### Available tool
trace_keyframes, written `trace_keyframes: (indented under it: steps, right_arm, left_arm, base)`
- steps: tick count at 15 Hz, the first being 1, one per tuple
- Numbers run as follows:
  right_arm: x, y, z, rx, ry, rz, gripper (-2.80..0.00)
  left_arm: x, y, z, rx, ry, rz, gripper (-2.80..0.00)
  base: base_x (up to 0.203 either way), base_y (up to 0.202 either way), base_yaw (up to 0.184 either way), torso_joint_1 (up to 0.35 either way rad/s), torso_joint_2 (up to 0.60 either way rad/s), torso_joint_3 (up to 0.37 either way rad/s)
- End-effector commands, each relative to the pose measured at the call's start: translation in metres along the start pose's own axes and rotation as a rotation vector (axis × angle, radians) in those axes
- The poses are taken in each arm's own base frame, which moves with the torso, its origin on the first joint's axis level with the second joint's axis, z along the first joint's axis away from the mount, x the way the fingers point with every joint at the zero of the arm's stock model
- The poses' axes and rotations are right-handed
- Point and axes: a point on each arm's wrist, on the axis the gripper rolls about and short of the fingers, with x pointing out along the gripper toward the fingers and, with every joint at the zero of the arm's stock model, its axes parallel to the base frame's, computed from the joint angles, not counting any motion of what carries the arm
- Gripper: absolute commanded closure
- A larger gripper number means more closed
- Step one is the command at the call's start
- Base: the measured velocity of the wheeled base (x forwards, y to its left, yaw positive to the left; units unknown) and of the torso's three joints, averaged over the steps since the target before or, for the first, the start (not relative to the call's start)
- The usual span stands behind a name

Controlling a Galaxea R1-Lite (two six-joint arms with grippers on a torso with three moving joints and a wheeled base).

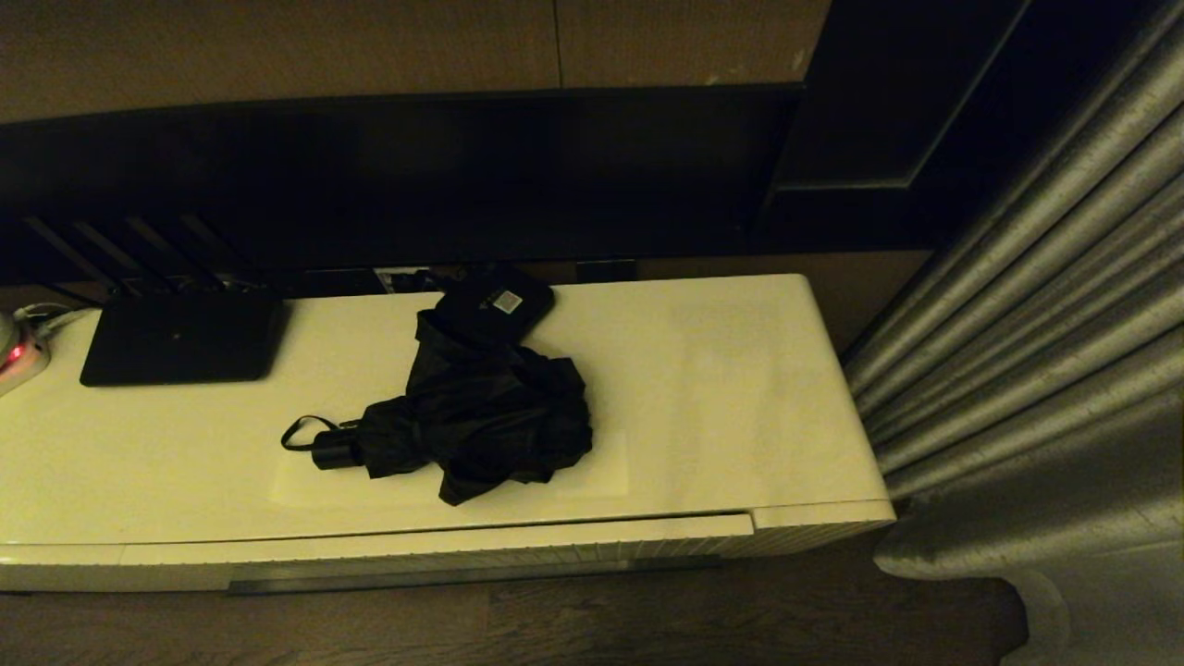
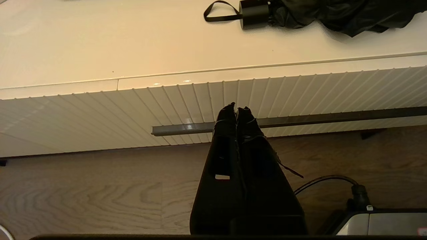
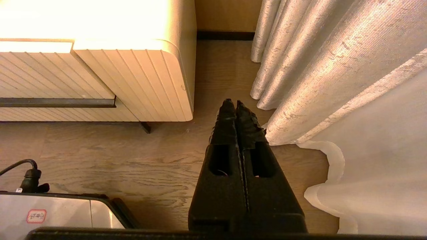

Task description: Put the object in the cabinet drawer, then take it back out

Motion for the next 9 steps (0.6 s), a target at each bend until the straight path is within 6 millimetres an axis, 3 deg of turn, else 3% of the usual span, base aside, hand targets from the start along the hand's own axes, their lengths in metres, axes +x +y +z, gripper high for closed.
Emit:
trace_keyframes:
  steps: [1, 9]
  right_arm:
    - [0.0001, 0.0, -0.0001, 0.0, 0.0, 0.0, 0.0]
    - [0.0, 0.0, 0.0001, 0.0, -0.001, 0.001, 0.0]
  left_arm:
    - [0.0002, 0.0, -0.0008, 0.0, 0.003, -0.001, 0.0]
    - [0.0002, 0.0, -0.0008, 0.0, 0.003, 0.0, 0.0]
  base:
    - [0.0, 0.0, 0.0, 0.0, 0.0, 0.0]
    - [0.0, 0.0, 0.0, 0.0, 0.0, 0.0]
